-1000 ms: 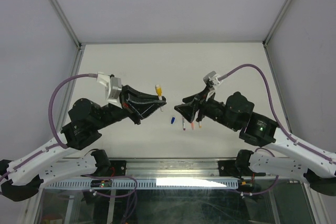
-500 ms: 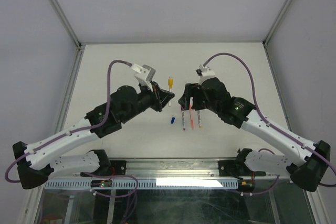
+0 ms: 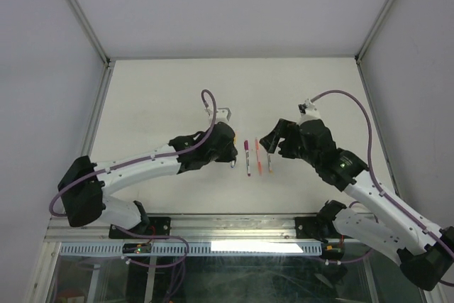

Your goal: Insert the pens into the pen caps

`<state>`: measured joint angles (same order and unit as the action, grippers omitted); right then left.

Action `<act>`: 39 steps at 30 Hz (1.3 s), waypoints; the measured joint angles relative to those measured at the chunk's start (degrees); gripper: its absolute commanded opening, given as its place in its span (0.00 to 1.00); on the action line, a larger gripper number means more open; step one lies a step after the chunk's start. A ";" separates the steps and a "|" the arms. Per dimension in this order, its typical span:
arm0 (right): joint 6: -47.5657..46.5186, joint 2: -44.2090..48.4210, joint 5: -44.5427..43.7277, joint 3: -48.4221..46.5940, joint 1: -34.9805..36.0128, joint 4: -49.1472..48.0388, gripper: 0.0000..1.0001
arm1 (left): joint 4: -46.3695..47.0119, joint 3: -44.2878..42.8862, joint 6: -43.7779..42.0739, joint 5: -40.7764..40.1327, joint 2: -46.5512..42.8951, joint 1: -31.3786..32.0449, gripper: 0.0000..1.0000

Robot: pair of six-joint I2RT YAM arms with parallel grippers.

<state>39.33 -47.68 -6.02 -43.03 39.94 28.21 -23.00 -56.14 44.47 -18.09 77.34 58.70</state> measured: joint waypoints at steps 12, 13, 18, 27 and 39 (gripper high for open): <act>1.38 3.37 -0.68 0.98 -0.11 2.08 0.77 | -7.21 -0.37 4.70 0.17 15.10 -6.05 0.01; 1.38 3.37 -0.68 1.03 -0.11 2.16 0.77 | -7.23 -0.37 4.68 0.24 15.52 -6.29 0.02; 1.36 2.99 -0.59 1.25 -0.11 2.14 0.77 | -7.26 -0.55 4.46 1.07 18.16 -6.36 0.06; 1.36 2.67 -0.52 1.27 -0.11 2.14 0.77 | -6.78 -1.09 4.39 2.69 19.78 -7.04 0.16; 1.22 2.62 -0.39 1.27 -0.11 2.14 0.83 | -5.68 -0.90 3.74 3.37 19.23 -7.76 0.39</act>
<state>40.56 -45.06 -6.42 -41.76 39.83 30.35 -28.69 -57.04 48.21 -14.72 96.57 50.94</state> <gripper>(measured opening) 0.789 0.336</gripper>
